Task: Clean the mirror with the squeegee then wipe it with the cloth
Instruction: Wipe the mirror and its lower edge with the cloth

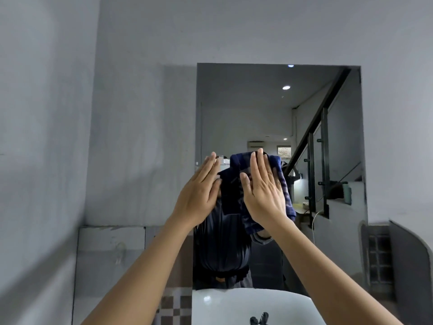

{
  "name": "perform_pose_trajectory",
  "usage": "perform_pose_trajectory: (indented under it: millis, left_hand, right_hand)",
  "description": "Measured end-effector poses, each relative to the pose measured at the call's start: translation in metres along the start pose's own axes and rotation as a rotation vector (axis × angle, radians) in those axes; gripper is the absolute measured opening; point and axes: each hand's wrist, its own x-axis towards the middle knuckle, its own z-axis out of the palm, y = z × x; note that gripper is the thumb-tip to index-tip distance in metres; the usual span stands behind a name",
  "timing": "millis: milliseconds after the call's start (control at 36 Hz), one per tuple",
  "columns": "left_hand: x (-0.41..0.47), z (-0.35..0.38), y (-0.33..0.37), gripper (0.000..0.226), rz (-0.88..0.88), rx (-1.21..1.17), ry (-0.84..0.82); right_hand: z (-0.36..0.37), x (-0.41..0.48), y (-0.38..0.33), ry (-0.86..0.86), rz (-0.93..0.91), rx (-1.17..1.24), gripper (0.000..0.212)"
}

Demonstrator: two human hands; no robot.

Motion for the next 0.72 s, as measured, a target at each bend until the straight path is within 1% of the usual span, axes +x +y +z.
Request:
perform_pose_trajectory:
  millis: [83,167,278,417,611,722]
  left_hand:
    - [-0.001,0.000,-0.010,0.053,-0.023,0.062,0.020]
    - [0.004,-0.003,-0.014,0.053,-0.045,0.093,0.047]
    - [0.015,-0.006,-0.013,0.052,-0.041,0.068,0.052]
    - [0.033,-0.005,-0.011,0.053,-0.077,0.066,0.088]
    - [0.035,0.001,-0.007,0.054,-0.073,0.052,0.146]
    - [0.035,0.006,-0.009,0.055,-0.074,0.079,0.149]
  right_hand:
    - [0.005,0.008,0.005,0.039,0.012,-0.082,0.067]
    - [0.001,0.027,0.007,0.094,0.022,-0.152,0.068]
    - [-0.014,0.066,0.001,0.113,0.042,-0.159,0.066]
    - [-0.028,0.119,-0.013,0.126,0.011,-0.158,0.067]
    - [-0.033,0.175,-0.043,0.141,-0.085,-0.198,0.065]
    - [-0.036,0.202,-0.065,0.089,-0.219,-0.260,0.062]
